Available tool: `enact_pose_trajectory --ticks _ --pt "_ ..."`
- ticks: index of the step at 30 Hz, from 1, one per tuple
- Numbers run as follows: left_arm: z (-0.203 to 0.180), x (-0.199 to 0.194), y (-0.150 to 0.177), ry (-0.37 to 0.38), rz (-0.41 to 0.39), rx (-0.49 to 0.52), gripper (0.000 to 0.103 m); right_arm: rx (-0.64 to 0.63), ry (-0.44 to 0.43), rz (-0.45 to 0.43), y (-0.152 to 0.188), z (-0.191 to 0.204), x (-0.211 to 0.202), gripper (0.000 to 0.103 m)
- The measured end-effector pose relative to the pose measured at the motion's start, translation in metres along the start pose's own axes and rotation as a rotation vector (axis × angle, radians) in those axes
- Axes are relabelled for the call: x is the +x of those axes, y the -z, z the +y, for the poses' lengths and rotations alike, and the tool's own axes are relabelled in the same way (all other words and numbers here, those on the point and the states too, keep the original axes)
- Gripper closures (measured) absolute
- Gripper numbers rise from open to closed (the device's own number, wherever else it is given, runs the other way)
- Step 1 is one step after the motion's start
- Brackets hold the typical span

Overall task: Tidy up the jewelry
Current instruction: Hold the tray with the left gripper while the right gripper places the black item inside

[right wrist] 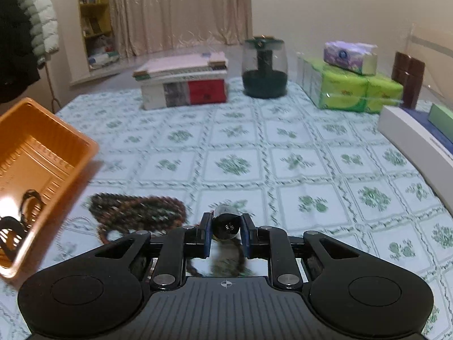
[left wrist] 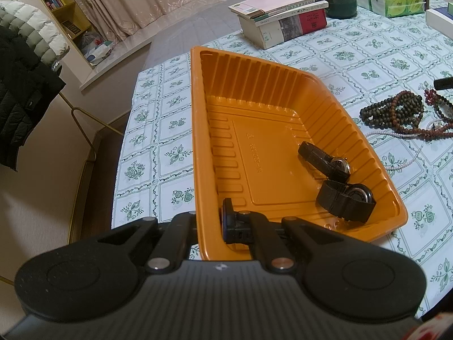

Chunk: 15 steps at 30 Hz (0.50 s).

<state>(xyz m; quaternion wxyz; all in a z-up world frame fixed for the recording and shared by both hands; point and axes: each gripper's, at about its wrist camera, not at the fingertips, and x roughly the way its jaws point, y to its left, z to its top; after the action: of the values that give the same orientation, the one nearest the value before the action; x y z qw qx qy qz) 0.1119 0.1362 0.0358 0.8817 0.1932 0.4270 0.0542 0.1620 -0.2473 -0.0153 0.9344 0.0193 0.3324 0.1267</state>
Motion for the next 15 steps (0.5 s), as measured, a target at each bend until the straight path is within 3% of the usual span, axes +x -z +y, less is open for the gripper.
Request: enact_pose_trajectory --ticks 5,15 --pt "0.000 0.000 0.000 0.000 0.000 -0.001 0.100 -0.019 -0.047 -0.028 -0.008 0.017 -0.010 0.082" --pt "0.000 0.000 0.000 0.000 0.000 -0.001 0.100 -0.073 -0.289 -0.021 -0.022 0.099 -0.007 0.082"
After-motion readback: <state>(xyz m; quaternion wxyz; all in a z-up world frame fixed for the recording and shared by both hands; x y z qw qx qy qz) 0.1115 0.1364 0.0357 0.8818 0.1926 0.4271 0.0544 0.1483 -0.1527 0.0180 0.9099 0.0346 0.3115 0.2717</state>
